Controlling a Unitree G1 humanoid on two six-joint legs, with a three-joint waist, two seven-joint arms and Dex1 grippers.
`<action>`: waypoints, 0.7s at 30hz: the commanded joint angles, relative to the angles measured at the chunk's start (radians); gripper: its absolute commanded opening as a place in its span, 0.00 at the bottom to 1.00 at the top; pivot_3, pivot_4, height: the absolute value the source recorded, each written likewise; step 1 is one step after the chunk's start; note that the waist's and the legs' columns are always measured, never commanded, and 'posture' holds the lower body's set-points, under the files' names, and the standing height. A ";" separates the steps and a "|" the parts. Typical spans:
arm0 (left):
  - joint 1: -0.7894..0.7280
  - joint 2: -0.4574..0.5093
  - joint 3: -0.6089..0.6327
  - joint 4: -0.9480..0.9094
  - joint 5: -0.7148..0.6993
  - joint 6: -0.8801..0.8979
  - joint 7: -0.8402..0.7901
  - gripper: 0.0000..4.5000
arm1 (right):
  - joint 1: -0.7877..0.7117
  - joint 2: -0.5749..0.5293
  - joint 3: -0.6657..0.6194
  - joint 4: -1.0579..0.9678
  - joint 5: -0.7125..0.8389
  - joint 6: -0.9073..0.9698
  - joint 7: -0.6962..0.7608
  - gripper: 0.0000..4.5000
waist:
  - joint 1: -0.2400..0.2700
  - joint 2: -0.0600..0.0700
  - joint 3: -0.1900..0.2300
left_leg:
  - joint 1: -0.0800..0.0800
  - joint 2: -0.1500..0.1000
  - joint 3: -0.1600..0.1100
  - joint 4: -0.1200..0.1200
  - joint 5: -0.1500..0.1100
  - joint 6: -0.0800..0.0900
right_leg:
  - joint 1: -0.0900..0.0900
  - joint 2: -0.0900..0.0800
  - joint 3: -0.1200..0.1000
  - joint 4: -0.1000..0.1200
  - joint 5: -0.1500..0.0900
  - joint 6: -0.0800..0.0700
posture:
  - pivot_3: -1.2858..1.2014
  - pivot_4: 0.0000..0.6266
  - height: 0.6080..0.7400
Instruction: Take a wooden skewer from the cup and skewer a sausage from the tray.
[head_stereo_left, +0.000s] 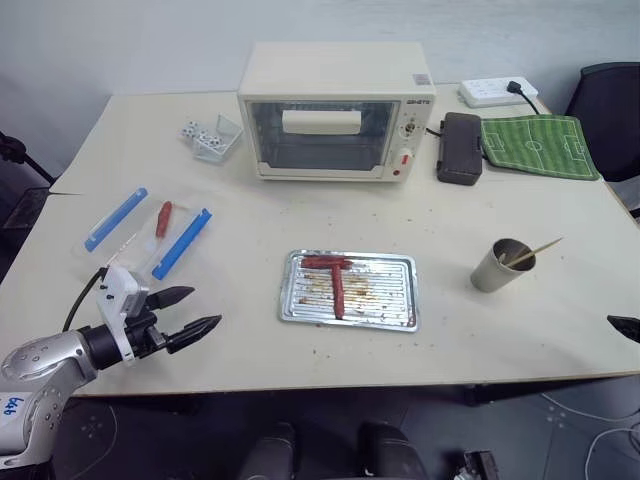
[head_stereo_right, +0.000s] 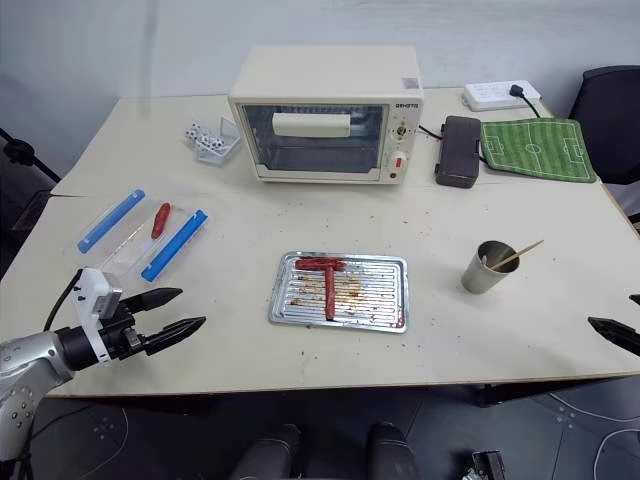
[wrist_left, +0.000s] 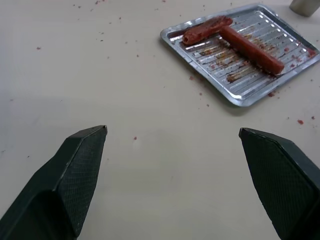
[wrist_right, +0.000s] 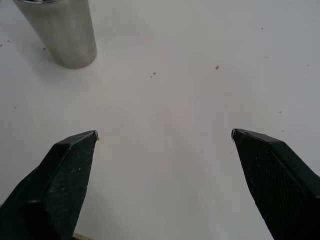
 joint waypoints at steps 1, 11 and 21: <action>-0.065 -0.013 -0.029 -0.095 -0.082 0.053 0.026 1.00 | -0.023 0.108 -0.062 -0.177 0.087 0.104 -0.167 1.00 | 0.001 0.000 0.000 | 0.000 0.000 0.000 0.000 0.000 0.000 | 0.000 0.000 0.000 0.000 0.000 0.000 | 0.52 0.24 1.00; -0.382 -0.090 -0.164 -0.117 -0.218 0.178 0.092 1.00 | -0.172 0.391 -0.048 -0.454 0.256 0.300 -0.604 1.00 | -0.005 0.000 0.000 | 0.002 0.000 0.002 0.001 0.004 -0.003 | -0.001 0.003 0.004 0.005 0.003 0.001 | 0.52 0.24 1.00; -0.456 -0.137 -0.332 -0.099 -0.120 0.093 0.061 1.00 | -0.276 0.431 0.039 -0.517 0.356 0.367 -0.738 1.00 | -0.006 0.000 0.000 | 0.001 0.000 0.006 -0.001 0.007 -0.007 | -0.004 0.006 0.007 0.005 0.003 0.000 | 0.52 0.24 1.00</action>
